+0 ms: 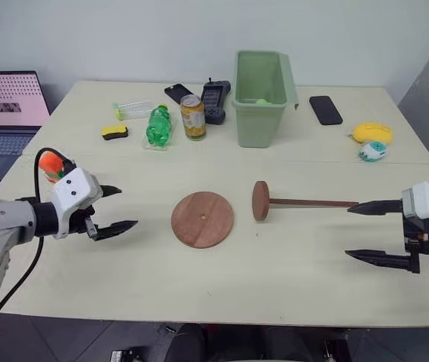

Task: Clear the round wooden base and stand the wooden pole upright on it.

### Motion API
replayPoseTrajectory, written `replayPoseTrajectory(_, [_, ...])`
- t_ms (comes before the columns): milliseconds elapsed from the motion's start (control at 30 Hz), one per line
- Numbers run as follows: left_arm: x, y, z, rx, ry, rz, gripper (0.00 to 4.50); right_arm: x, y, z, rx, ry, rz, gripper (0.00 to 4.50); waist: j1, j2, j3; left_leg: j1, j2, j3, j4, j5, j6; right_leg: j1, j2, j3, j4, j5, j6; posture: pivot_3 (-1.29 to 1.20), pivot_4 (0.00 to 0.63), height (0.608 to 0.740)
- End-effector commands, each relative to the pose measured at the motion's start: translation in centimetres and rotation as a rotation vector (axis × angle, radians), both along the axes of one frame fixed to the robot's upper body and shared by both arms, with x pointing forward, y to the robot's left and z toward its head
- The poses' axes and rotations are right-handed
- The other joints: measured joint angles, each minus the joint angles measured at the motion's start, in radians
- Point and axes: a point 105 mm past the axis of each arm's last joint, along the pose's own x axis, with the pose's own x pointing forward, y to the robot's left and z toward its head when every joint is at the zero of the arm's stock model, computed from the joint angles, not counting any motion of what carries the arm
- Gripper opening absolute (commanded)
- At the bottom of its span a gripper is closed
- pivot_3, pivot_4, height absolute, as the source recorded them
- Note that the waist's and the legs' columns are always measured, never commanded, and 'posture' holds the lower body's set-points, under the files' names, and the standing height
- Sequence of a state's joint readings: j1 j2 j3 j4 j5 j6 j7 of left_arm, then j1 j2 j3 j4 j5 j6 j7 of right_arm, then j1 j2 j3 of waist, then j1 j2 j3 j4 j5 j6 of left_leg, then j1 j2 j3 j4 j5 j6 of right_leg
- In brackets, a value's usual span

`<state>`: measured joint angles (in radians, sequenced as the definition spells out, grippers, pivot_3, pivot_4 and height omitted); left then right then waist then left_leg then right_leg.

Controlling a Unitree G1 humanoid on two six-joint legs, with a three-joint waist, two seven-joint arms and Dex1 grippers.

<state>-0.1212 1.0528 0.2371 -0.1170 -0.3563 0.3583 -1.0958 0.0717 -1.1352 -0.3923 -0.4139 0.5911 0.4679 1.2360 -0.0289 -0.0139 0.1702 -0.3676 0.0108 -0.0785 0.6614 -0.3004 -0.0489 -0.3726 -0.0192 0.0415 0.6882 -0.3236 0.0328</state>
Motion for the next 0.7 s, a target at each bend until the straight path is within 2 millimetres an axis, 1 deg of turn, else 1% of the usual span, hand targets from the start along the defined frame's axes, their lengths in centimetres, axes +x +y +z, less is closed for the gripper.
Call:
replayPoseTrajectory(33, [-0.1, -0.4, 0.6, 0.008, -0.031, -0.041, 4.50, 0.1, 0.1, 0.9, -0.006, -0.048, 0.005, 4.49, 0.000, 0.000, 0.000, 0.000, 0.000, 0.000, 0.000, 0.000, 0.000, 0.000, 0.000, 0.000, 0.000, 0.000, 0.000, 0.00, 0.150, 0.740])
replayPoseTrajectory(167, [0.0, -0.3, 0.5, 0.021, -0.032, -0.027, 4.50, 0.2, 0.1, 0.8, -0.008, -0.050, 0.007, 4.49, 0.000, 0.000, 0.000, 0.000, 0.000, 0.000, 0.000, 0.000, 0.000, 0.000, 0.000, 0.000, 0.000, 0.000, 0.000, 0.00, 0.150, 0.740])
replayPoseTrajectory(267, [0.1, -0.4, 0.7, 0.030, -0.051, -0.027, 4.50, 0.6, -0.2, 0.7, -0.029, -0.053, -0.030, 4.49, 0.000, 0.000, 0.000, 0.000, 0.000, 0.000, 0.000, 0.000, 0.000, 0.000, 0.000, 0.000, 0.000, 0.000, 0.000, 0.00, 0.150, 0.740])
replayPoseTrajectory(433, [0.0, -1.4, 1.2, 0.023, -0.057, -0.073, 4.50, 0.6, 0.0, 0.9, -0.016, -0.052, -0.024, 4.49, 0.000, 0.000, 0.000, 0.000, 0.000, 0.000, 0.000, 0.000, 0.000, 0.000, 0.000, 0.000, 0.000, 0.000, 0.000, 0.00, 0.150, 0.740])
replayPoseTrajectory(567, [-0.2, -4.2, 3.1, -0.037, -0.078, -0.214, 4.50, 0.7, 0.4, 1.5, -0.005, -0.069, -0.017, 4.49, 0.000, -0.001, 0.001, 0.000, 0.000, 0.000, 0.000, 0.000, 0.000, 0.000, 0.000, 0.000, 0.000, 0.000, 0.000, 0.00, 0.150, 0.740])
replayPoseTrajectory(700, [-0.1, -6.3, 3.9, -0.063, -0.087, -0.286, 4.50, 0.6, 0.6, 1.8, 0.002, -0.076, -0.030, 4.49, 0.002, -0.001, 0.001, -0.001, -0.001, 0.000, 0.001, 0.000, 0.000, 0.000, 0.001, -0.001, 0.000, 0.000, 0.000, 0.00, 0.150, 0.740])
